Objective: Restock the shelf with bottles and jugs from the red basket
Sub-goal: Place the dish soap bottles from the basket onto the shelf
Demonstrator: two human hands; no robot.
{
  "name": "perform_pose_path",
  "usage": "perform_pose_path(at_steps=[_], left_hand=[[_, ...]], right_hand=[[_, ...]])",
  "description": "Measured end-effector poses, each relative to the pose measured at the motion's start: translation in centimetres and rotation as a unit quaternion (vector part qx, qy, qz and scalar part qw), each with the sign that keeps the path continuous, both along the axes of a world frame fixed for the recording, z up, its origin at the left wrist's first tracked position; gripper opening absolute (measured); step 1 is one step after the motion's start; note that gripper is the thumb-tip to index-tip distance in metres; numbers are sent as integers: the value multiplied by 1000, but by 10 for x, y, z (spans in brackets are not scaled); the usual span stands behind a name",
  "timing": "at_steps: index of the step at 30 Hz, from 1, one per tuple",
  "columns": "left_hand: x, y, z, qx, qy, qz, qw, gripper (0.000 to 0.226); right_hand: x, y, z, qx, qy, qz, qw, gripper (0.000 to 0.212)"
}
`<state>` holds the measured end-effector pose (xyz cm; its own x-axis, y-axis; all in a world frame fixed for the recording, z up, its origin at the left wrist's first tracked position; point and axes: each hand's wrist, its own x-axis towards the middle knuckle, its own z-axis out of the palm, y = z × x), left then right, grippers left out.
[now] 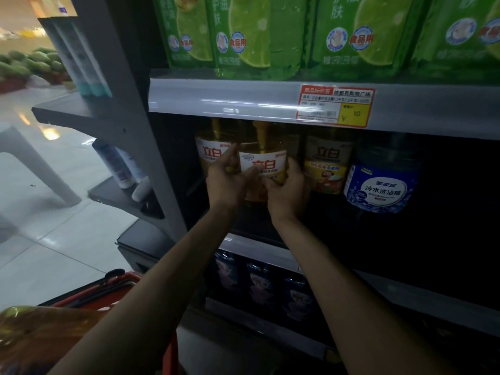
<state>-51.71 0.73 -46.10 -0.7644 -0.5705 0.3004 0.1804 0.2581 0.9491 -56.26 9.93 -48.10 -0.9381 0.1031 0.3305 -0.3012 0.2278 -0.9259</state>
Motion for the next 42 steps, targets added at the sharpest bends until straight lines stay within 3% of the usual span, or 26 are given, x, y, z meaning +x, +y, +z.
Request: perform_pose_path(at_steps=[6, 11, 22, 27, 31, 33, 37, 42], left_hand=[[0, 0, -3, -9, -5, 9, 1000, 47], [5, -4, -5, -5, -15, 1, 1000, 54], [73, -1, 12, -47, -59, -40, 996, 42], [141, -3, 25, -110, -70, -37, 991, 38], [216, -25, 12, -165, -106, 3, 981, 41], [251, -36, 4, -213, -136, 18, 967, 46], [314, -56, -8, -225, -177, 45, 957, 47], [371, -71, -34, -225, -211, 81, 948, 49]], right_hand=[[2, -6, -2, -32, -16, 1, 999, 63], [10, -1, 3, -74, -51, 46, 995, 70], [61, 37, 31, -114, -84, 110, 984, 63], [94, 42, 32, -49, -79, 178, 980, 57], [115, 41, 35, 33, -89, 241, 966, 65], [125, 38, 34, 93, -89, 268, 955, 69], [150, 22, 28, 196, -63, 324, 924, 76], [187, -4, 27, 288, -13, 390, 875, 69]])
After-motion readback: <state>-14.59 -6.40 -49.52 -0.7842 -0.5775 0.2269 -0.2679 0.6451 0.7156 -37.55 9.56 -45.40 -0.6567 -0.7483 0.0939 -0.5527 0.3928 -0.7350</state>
